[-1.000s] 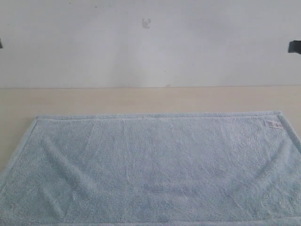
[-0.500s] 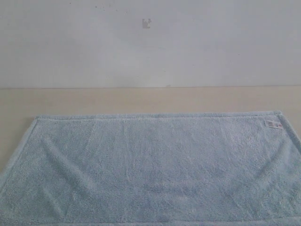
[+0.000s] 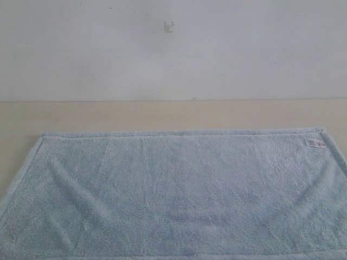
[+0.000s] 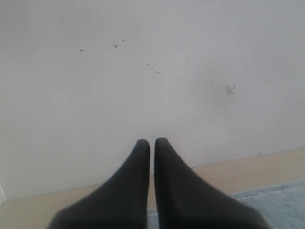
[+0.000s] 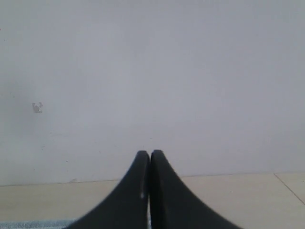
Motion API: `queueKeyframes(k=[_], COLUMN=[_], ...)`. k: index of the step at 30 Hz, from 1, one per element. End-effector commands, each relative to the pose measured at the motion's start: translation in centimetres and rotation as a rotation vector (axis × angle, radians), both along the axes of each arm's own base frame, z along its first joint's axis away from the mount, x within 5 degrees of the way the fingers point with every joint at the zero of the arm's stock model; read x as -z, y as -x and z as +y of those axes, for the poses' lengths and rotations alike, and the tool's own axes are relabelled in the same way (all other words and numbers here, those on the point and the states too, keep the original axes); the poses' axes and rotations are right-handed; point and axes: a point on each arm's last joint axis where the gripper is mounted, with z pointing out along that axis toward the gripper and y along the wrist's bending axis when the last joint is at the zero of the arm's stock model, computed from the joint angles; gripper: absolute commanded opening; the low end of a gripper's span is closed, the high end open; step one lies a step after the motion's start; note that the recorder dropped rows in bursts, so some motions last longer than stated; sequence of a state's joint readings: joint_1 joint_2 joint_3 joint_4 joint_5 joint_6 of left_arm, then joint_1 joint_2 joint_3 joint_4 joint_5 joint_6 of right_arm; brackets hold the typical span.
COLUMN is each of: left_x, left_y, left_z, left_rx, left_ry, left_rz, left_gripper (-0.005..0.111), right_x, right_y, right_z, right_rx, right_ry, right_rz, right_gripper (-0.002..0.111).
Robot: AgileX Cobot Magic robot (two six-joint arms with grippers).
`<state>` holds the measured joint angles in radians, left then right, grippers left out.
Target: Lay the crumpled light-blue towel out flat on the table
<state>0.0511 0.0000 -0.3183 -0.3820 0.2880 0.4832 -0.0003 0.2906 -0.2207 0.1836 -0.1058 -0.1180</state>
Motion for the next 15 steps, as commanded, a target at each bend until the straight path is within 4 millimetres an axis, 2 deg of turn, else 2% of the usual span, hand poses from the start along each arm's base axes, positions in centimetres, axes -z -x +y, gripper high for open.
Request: queueKeyframes(k=[1,4,7,9,11,13,15], left_x=[0.2,0.2,0.2,0.2,0.2,0.2,0.2], left_y=[-0.1,-0.1,-0.1,-0.1,-0.1,-0.1,-0.1], left_z=[0.0,0.0,0.0,0.0,0.0,0.0,0.0], left_rx=[0.003,0.003,0.003,0.003,0.003,0.003,0.002], left_ry=[-0.01,-0.01,-0.01,-0.01,-0.01,-0.01,-0.01], left_rz=[0.013,0.013,0.013,0.013,0.013,0.013,0.011], left_gripper=[0.004,0.004,0.004,0.004,0.004,0.004,0.004], right_x=[0.1,0.0,0.8,2.1,4.3,6.6,7.1], right_y=[0.1,0.2,1.0,1.9,2.7,2.6,2.5], right_z=[0.0,0.0,0.2,0.2,0.2,0.1,0.0], right_rx=[-0.002,-0.002,-0.014,-0.015,-0.001,0.013,0.018], right_ry=[0.015,0.015,0.031,0.041,0.087,0.132,0.148], right_rz=[0.004,-0.005,0.033,0.042,0.059,0.111,0.104], right_gripper=[0.0,0.0,0.0,0.0,0.0,0.0,0.0])
